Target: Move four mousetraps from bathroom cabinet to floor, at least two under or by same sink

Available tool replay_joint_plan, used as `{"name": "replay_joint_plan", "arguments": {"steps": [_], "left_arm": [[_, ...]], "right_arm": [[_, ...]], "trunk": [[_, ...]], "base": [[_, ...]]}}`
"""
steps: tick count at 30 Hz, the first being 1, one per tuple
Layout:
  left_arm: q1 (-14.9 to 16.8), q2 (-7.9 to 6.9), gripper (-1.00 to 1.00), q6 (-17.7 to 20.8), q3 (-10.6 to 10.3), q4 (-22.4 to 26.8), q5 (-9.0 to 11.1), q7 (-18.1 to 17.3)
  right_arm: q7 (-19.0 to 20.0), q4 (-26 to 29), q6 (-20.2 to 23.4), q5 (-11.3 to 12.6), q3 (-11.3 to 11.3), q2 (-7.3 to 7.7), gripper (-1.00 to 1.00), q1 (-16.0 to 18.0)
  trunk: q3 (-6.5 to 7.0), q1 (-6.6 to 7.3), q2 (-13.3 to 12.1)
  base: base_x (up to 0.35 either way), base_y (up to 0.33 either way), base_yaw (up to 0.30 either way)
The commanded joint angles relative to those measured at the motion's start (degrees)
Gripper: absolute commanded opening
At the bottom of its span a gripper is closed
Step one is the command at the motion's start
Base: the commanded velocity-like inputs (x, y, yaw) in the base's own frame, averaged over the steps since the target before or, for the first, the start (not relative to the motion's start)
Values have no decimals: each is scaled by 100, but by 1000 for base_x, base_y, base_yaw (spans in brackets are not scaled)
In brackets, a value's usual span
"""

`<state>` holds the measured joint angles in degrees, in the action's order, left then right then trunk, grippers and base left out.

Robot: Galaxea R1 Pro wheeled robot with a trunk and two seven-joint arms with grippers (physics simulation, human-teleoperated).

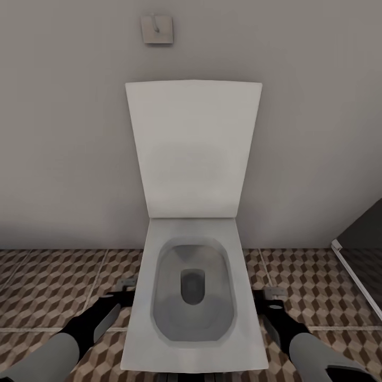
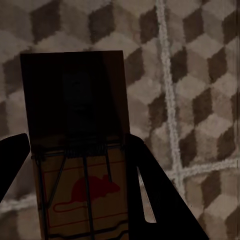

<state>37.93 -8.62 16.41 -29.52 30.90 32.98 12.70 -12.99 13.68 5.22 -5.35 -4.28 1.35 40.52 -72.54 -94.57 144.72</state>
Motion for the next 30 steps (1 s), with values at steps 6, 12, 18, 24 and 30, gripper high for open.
{"name": "replay_joint_plan", "arguments": {"steps": [6,12,18,24,30], "left_arm": [[4,-19,-100,20,-54,-208,48,46],[4,-2,-100,-26,-85,-551,53,41],[4,2,-100,-411,-70,-830,75,40],[4,8,-100,-710,-61,-1032,55,40],[4,28,-100,-770,-71,-1020,51,28]], "right_arm": [[0,-51,21,-5,-60,366,-100,0],[6,-96,7,15,-71,541,-100,0],[8,-113,-37,20,-62,564,-100,0],[14,-142,-147,22,-55,562,-100,0],[15,-186,-167,17,-61,560,-100,0]], "trunk": [[-4,1,2],[-4,1,2],[-4,1,2],[-4,1,2],[-4,1,2]], "base": [[0,0,0],[0,0,0],[0,0,0],[0,0,0],[0,0,0]]}}
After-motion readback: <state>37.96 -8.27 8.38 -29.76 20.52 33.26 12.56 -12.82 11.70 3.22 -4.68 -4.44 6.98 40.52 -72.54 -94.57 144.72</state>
